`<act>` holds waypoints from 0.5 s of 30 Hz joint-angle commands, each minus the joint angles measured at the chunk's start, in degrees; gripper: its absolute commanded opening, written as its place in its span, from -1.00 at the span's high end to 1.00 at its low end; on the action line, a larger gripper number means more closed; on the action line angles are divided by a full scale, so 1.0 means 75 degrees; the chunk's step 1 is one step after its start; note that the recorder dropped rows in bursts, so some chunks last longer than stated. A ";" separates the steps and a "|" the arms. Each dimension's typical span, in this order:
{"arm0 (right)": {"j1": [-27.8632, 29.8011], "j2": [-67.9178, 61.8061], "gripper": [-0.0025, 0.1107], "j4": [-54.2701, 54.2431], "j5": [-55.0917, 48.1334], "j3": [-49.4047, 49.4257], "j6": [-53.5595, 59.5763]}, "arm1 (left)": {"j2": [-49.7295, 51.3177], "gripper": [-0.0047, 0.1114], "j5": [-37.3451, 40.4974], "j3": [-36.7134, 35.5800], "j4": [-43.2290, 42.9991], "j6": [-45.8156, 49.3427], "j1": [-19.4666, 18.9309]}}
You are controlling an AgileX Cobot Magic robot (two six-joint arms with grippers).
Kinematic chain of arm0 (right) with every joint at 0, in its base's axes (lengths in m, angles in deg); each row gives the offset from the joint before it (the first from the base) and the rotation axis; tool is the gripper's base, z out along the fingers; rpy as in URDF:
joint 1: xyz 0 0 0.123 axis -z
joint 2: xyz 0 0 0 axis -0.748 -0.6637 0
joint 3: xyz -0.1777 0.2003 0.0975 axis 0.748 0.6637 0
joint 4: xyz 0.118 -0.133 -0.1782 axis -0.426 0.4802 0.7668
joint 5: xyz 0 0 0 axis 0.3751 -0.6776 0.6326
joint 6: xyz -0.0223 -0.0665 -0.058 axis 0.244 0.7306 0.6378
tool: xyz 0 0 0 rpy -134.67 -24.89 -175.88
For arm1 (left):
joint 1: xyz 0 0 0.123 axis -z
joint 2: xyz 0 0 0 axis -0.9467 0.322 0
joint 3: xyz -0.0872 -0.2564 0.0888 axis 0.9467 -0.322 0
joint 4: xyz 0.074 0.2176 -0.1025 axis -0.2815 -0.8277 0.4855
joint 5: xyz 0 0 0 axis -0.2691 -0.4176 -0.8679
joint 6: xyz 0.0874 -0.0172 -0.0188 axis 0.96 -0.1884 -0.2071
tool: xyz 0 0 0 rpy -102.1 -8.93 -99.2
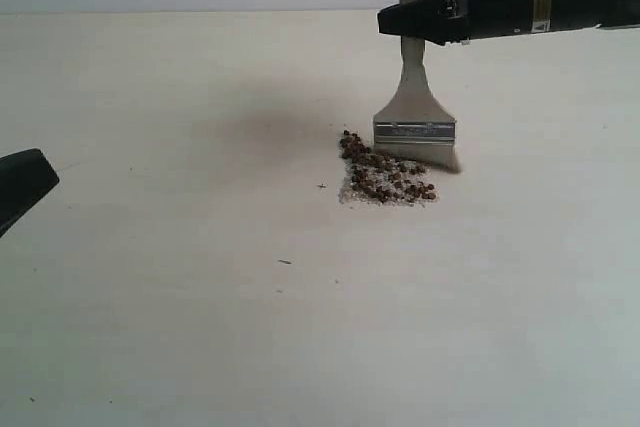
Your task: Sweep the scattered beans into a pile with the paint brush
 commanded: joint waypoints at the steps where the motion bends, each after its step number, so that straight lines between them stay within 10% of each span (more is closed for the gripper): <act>1: -0.0011 -0.0034 0.96 -0.0495 -0.0140 -0.0033 0.0762 | -0.0045 0.92 -0.0063 -0.0035 0.0058 -0.0058 -0.0011; 15: -0.0011 -0.0051 0.96 -0.0624 -0.0140 -0.1047 0.1341 | -0.0045 0.92 -0.0063 -0.0035 0.0058 -0.0058 -0.0011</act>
